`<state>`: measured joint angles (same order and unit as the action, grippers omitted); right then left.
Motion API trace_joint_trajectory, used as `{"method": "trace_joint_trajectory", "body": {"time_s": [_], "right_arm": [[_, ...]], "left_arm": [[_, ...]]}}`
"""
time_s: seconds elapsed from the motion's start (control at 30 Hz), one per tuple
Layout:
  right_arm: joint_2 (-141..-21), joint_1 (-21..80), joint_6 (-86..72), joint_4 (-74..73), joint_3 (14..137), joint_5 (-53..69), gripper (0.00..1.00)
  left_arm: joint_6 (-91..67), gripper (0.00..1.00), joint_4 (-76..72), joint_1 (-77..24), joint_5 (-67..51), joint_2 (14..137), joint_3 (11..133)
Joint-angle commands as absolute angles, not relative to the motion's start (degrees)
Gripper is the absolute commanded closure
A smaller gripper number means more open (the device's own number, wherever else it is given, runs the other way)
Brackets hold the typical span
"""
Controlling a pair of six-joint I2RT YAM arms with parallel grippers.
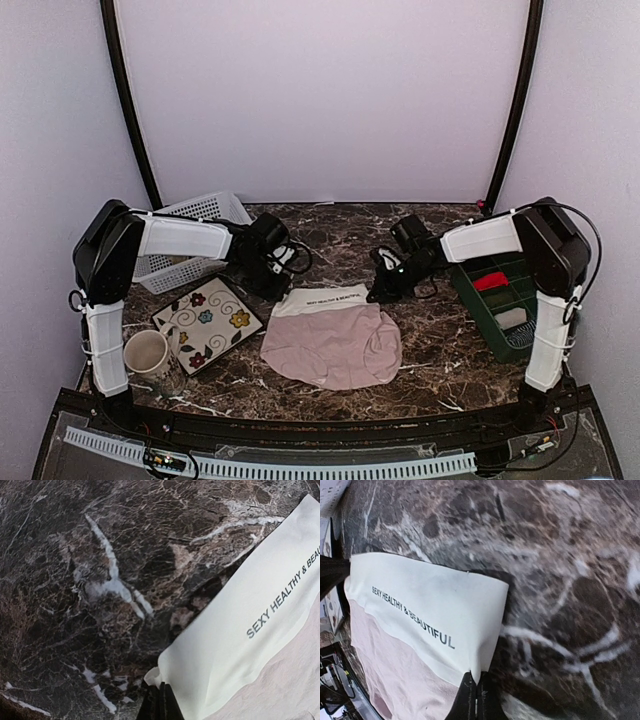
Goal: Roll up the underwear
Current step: Flatten out the underwear at the center of the board.
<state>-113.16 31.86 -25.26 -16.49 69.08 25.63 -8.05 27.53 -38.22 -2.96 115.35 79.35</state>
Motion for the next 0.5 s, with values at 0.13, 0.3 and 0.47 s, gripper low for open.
{"method": "trace_joint_trajectory", "body": {"time_s": [0.13, 0.3, 0.47], "right_arm": [[-97.3, 28.9, -21.6, -21.9, 64.0, 16.5, 1.00], [-100.1, 33.2, -18.4, -26.3, 67.1, 13.2, 1.00], [-104.1, 45.7, -13.0, -35.1, 74.9, 7.2, 0.94]], "left_arm": [[-14.2, 1.00, 21.8, -39.4, -11.5, 112.3, 78.9], [-17.2, 1.00, 21.2, -39.3, -10.7, 113.2, 78.8], [-17.0, 1.00, 22.7, -39.4, -9.0, 113.5, 78.7]]}}
